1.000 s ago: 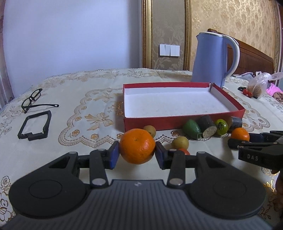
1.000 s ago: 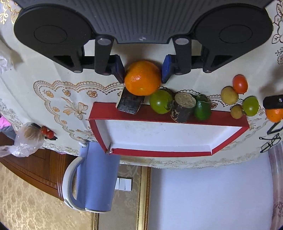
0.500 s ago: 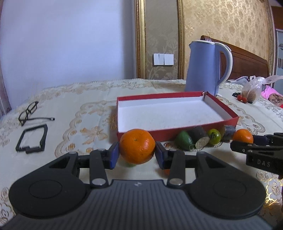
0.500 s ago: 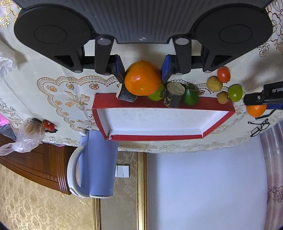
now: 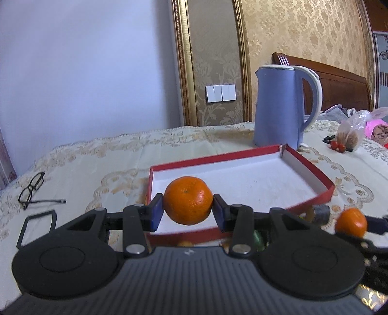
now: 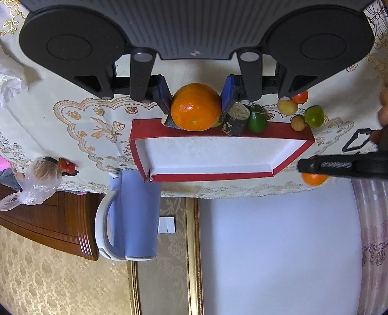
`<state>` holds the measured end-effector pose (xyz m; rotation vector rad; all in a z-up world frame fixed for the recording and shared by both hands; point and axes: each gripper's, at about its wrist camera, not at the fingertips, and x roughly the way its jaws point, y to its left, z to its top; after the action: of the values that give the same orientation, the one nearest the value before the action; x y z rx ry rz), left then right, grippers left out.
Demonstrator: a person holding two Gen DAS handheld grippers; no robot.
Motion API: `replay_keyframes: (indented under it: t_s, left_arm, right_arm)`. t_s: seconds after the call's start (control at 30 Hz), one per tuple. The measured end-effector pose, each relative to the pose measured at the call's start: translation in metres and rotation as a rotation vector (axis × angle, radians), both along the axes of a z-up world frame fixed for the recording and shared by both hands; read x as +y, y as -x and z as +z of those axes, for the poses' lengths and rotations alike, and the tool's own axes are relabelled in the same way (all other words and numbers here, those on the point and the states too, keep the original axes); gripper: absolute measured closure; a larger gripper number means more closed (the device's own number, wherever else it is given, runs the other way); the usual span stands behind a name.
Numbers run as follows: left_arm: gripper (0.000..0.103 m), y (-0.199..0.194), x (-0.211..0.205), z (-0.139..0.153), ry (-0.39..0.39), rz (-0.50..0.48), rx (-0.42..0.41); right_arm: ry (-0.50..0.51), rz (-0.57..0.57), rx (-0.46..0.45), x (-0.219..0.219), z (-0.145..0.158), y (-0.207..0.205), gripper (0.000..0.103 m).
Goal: Organize fruits
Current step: 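Carry the large orange over the red tray with the left tool while the right tool holds the small orange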
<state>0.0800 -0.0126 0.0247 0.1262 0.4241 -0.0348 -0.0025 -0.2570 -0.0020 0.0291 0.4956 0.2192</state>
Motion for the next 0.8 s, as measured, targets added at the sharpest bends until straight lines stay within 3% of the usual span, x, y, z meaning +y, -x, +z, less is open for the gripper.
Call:
replay_keyframes:
  t_s: [0.8]
  left_arm:
    - [0.063, -0.083, -0.037, -0.009, -0.089, 0.028, 0.058]
  right_arm:
    - [-0.016, -0.001, -0.026, -0.005, 0.012, 0.004, 0.060]
